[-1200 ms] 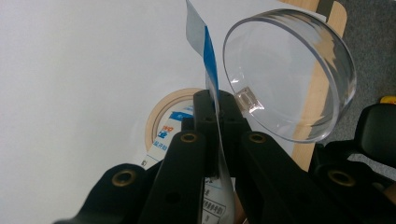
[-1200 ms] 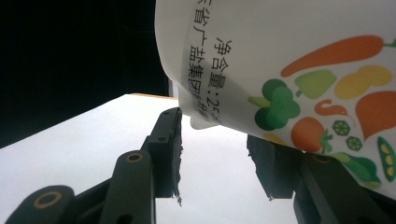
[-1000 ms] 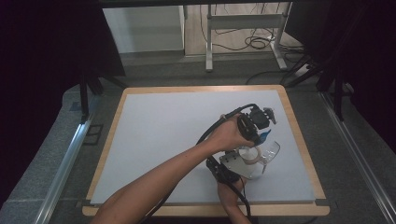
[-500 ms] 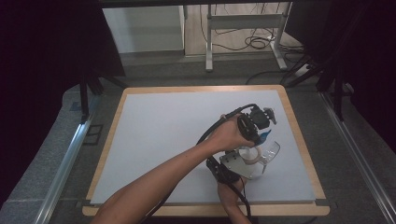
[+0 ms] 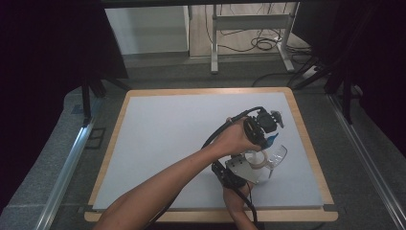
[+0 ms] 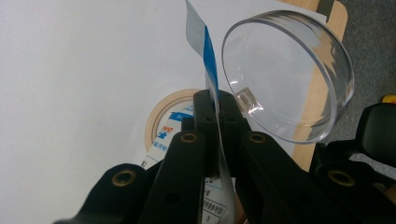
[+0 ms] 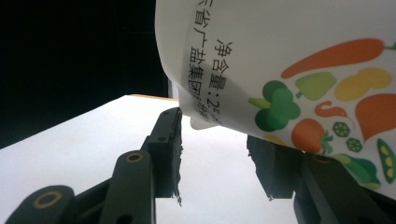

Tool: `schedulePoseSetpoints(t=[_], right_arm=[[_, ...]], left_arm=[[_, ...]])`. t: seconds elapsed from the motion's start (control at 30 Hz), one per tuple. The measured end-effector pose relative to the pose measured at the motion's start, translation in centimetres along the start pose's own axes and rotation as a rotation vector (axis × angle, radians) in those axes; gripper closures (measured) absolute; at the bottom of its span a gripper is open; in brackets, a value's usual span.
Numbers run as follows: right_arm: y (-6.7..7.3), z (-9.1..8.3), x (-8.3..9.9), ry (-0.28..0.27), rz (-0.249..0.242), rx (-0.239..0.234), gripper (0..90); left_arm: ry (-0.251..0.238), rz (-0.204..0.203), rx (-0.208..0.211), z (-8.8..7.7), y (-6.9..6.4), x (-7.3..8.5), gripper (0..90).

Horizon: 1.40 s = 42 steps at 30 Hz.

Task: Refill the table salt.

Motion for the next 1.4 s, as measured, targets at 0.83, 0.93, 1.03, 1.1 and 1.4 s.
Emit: schedulePoseSetpoints(t=[0.83, 0.93, 1.03, 1.1, 1.4], right_arm=[[-0.16, -0.02, 0.16, 0.004, 0.008, 0.000, 55.9], [-0.16, -0.02, 0.15, 0.003, 0.006, 0.000, 55.9], [-0.19, -0.03, 0.10, 0.001, -0.001, 0.005, 55.9], [-0.15, -0.04, 0.09, 0.000, -0.002, 0.004, 55.9], [-0.07, 0.01, 0.12, 0.005, 0.003, -0.008, 55.9]], left_arm=[[0.012, 0.003, 0.003, 0.35, -0.08, -0.20, 90.0], [0.013, 0.003, 0.001, 0.33, -0.09, -0.19, 90.0], [0.014, 0.004, 0.001, 0.26, -0.15, -0.16, 90.0], [0.013, 0.004, 0.001, 0.28, -0.16, -0.15, 90.0], [0.018, 0.001, 0.003, 0.42, 0.05, -0.05, 90.0]])
Point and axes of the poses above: each handheld gripper's, and its own axes: z roughly forward along the jaws, x roughly out of its underside, y roughly to its left, the point moved 4 cm from there along z, roughly forward along the jaws, and after that the axes turned 13 degrees about y, right-handed, at the moved point
